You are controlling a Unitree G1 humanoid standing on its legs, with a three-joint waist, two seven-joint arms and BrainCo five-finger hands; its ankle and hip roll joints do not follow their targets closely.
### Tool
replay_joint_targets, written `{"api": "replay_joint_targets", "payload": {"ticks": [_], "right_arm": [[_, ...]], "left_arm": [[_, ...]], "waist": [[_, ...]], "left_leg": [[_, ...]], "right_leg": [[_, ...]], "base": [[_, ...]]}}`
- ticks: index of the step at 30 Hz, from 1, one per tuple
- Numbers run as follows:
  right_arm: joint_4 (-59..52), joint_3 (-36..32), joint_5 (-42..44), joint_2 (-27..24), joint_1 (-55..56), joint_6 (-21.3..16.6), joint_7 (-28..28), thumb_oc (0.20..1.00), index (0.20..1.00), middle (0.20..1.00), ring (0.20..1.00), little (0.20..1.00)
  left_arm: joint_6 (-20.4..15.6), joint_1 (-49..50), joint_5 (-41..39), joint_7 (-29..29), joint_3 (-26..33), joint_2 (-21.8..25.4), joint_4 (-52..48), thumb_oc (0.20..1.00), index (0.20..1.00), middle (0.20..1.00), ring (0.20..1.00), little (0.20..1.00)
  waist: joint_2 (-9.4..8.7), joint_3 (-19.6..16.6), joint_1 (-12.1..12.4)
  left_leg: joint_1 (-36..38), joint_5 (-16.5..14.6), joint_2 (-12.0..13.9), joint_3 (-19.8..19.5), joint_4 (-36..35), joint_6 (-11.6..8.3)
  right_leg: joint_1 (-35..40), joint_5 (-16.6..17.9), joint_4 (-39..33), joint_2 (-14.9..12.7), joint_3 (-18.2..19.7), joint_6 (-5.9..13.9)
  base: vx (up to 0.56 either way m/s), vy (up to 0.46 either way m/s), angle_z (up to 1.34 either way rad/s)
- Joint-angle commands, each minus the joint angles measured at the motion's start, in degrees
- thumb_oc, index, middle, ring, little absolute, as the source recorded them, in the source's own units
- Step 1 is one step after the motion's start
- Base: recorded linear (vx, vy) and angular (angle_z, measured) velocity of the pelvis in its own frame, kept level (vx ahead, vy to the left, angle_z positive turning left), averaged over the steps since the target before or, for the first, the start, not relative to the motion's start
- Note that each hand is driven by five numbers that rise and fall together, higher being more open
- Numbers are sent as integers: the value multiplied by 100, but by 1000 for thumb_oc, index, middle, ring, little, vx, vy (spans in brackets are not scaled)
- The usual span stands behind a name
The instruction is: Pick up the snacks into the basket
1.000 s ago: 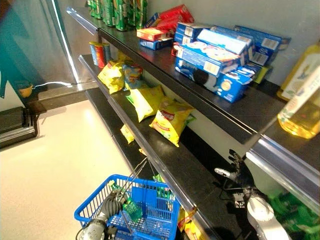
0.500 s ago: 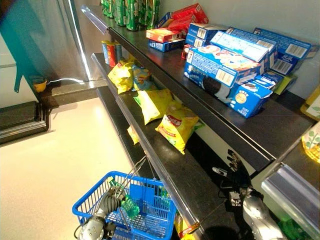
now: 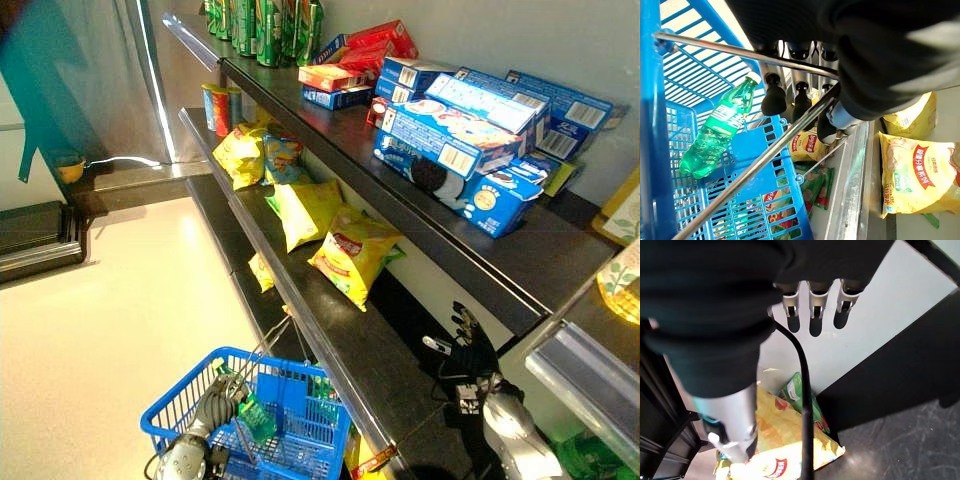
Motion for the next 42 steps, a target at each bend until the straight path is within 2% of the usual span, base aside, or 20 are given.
{"api": "replay_joint_targets", "payload": {"ticks": [1,4,8,9,10,11,13,15,16,18,21,23,25,26,27,30,31,37,40,42], "right_arm": [[48,69,-71,-8,-397,-267,-85,1000,1000,1000,1000,1000],[-63,-7,3,-100,-180,-326,-20,1000,1000,1000,1000,1000],[-285,-215,60,-238,87,-365,-31,1000,1000,1000,1000,1000],[-440,-385,146,-326,252,-409,-58,1000,1000,1000,1000,1000],[-441,-387,147,-326,250,-408,-58,1000,1000,1000,1000,1000],[-409,-410,146,-367,247,-390,-72,1000,1000,1000,1000,1000],[-374,-402,121,-383,172,-381,-138,1000,1000,1000,1000,1000],[-242,-424,237,-361,131,-366,-213,1000,1000,1000,1000,1000],[-237,-421,238,-362,127,-369,-214,1000,1000,1000,1000,1000],[-174,-405,272,-433,76,-350,-270,1000,1000,1000,1000,1000],[-190,-484,294,-516,82,-319,-219,1000,1000,1000,1000,1000],[-327,-501,51,-626,66,-225,-180,1000,1000,1000,1000,1000],[14,-507,261,-487,-387,-273,-417,1000,1000,1000,1000,1000],[27,-502,264,-486,-401,-279,-418,1000,1000,1000,1000,1000],[138,-431,368,-403,-594,-298,-461,1000,1000,1000,1000,1000],[204,-391,556,-367,-616,-348,-348,1000,1000,1000,1000,1000],[300,-385,799,-251,-663,-396,-377,1000,1000,1000,1000,1000],[657,-396,821,-301,-739,-316,-433,1000,1000,1000,1000,1000],[959,-397,941,-358,-1052,-320,-546,1000,1000,1000,1000,1000],[1260,-413,1043,-509,-1380,-319,-715,1000,1000,1000,1000,1000]], "left_arm": [[-999,-611,75,118,330,-67,-1135,200,200,200,200,200],[-1031,-562,69,63,375,-4,-1198,200,200,200,200,200],[-1019,-572,53,30,404,-50,-1198,200,200,200,200,200],[-1017,-682,-35,19,392,-76,-1209,200,200,200,200,200],[-1017,-685,-36,18,392,-76,-1209,200,200,200,200,200],[-1021,-696,-73,-22,398,-90,-1220,200,200,200,200,200],[-1035,-662,-104,6,434,-37,-1264,200,200,200,200,200],[-1027,-624,-287,129,546,56,-1337,200,200,200,200,200],[-1027,-624,-288,129,549,57,-1337,200,200,200,200,200],[-1036,-722,-454,194,590,98,-1323,200,200,200,200,200],[-1079,-925,-547,124,543,157,-1301,200,200,200,200,200],[-1097,-954,-495,58,465,214,-1323,200,200,200,200,200],[-1167,-1014,-377,138,428,404,-1394,200,200,200,200,200],[-1169,-1018,-378,138,432,407,-1391,200,200,200,200,200],[-1197,-993,-297,187,483,514,-1425,200,200,200,200,200],[-1213,-837,-323,129,690,570,-1571,200,200,200,200,200],[-1176,-770,-295,138,716,514,-1600,200,200,200,200,200],[-1142,-818,-361,94,615,330,-1500,200,200,200,200,200],[-1141,-938,-478,98,484,399,-1562,200,200,200,200,200],[-1214,-1095,-569,94,341,488,-1609,200,200,200,200,200]], "waist": [[104,-167,-26],[69,-237,71],[94,-238,81],[118,-136,-51],[119,-151,-59],[91,-102,-58],[60,-55,35],[56,-111,59],[57,-111,56],[154,-92,49],[280,-72,-51],[250,-36,-81],[184,131,-19],[182,126,-5],[243,173,72],[285,107,34],[232,58,79],[280,110,61],[379,321,81],[511,488,66]], "left_leg": [[-57,-655,-11,-187,410,-289],[-266,-538,-36,-520,382,-430],[-524,-582,-174,-704,780,-572],[-754,-578,21,-184,1071,-757],[-779,-560,19,-190,1068,-757],[-884,-576,267,-30,1217,-857],[-884,-638,470,-330,1257,-926],[-940,-197,1258,-757,829,-1098],[-922,-182,1267,-759,793,-1108],[-975,150,1631,-1044,494,-1220],[-940,-148,1469,-950,685,-1312],[-1002,-422,1161,-800,903,-1209],[-1062,-679,962,-313,1111,-1029],[-1067,-681,970,-296,1108,-1030],[-972,-692,1036,-48,989,-1027],[-757,-489,795,184,544,-885],[-698,-454,684,328,430,-809],[-582,-468,576,340,261,-684],[-750,-542,562,327,410,-628],[-865,-622,520,250,524,-691]], "right_leg": [[-465,616,588,17,478,629],[-249,136,113,153,401,405],[-105,63,-256,20,56,294],[63,52,-511,-85,-201,274],[47,72,-527,-86,-209,274],[110,68,-634,-140,-266,280],[189,79,-667,-168,-220,291],[139,1,-518,-339,-129,414],[132,-11,-501,-332,-131,406],[101,-80,-382,-459,-35,491],[167,70,-399,-888,31,711],[50,435,-442,-1226,167,838],[-397,1404,-601,-1554,189,803],[-420,1406,-596,-1546,209,801],[-579,1290,-591,-1428,-132,773],[-674,669,-262,-680,-170,651],[-582,504,-427,-532,-395,547],[-612,540,-440,-502,-4,588],[-1030,485,297,-536,-51,634],[-1217,487,-34,-607,148,635]], "base": [[-33,-81,22],[-17,-136,42],[25,-98,100],[-61,-14,91],[-94,1,118],[-53,34,112],[-26,77,75],[45,228,20],[56,282,23],[65,405,8],[45,458,-9],[-10,511,-5],[-156,538,-32],[-155,483,-71],[-31,364,-113],[32,506,-127],[35,326,-79],[13,87,-21],[-21,-16,0],[31,-106,9]]}}
